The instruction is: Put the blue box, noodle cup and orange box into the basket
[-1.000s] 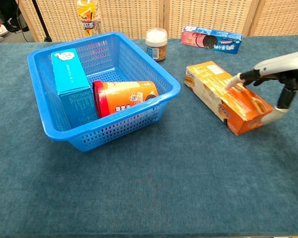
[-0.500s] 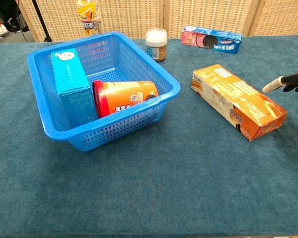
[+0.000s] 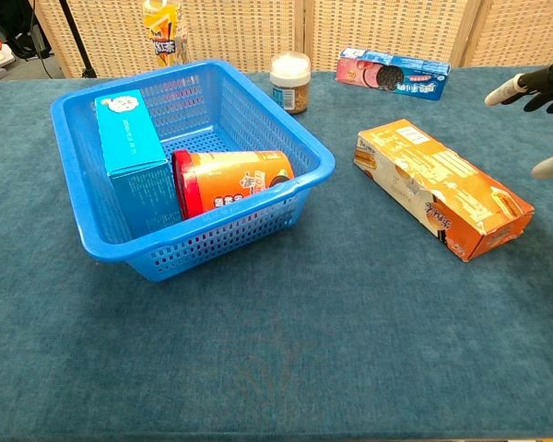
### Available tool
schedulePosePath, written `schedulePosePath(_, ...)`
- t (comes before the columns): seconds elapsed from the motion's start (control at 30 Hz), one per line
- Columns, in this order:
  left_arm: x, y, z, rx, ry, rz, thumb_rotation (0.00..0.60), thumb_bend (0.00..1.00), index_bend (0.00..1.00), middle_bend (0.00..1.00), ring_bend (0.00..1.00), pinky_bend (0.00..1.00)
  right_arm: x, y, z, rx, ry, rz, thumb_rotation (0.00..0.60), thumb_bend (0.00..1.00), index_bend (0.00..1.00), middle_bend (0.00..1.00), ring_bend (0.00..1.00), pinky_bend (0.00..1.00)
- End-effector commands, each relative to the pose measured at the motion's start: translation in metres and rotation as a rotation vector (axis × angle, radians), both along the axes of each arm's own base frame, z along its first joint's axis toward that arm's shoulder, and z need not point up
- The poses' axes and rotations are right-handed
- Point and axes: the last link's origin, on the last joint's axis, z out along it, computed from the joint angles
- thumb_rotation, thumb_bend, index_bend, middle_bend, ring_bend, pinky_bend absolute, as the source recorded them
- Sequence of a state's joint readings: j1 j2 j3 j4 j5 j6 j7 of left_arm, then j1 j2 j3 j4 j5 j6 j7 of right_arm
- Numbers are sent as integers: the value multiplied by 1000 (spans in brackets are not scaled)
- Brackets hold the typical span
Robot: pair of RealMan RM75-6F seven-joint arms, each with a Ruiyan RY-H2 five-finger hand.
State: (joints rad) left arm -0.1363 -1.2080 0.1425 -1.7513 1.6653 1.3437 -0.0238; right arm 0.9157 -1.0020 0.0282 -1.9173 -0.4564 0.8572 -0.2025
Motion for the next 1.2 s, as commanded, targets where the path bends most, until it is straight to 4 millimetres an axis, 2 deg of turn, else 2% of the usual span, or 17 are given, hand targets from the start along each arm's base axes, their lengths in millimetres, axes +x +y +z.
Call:
schedulePosePath(0.03, -2, 1, -1, -8, -5, 9, 600, 311, 76, 0, 4, 126, 20, -14, -20, -22, -36, -153, 600, 229, 26, 0, 0, 0)
schedulePosePath(0.17, -5, 4, 1, -4, -13, 24, 600, 310, 76, 0, 4, 127, 20, -23, -32, -18, 27, -184, 600, 212, 24, 0, 0, 0)
schedulePosePath(0.3, -8, 5, -1, -13, -15, 35, 600, 312, 76, 0, 3, 126, 22, -23, -40, 2, -13, -267, 600, 208, 16, 0, 0, 0)
schedulePosePath(0.43, -8, 5, -3, -26, -21, 38, 600, 312, 76, 0, 4, 127, 26, -25, -45, 2, 31, -256, 600, 206, 11, 0, 0, 0)
schedulePosePath(1.0, -10, 7, -3, -52, -60, 60, 600, 313, 76, 0, 4, 127, 59, -30, -74, -12, 54, -304, 600, 182, 0, 0, 0, 0)
schedulePosePath(1.2, -10, 7, -3, -61, -73, 62, 600, 313, 76, 0, 4, 127, 62, -28, -86, 14, 63, -351, 600, 184, 0, 0, 0, 0)
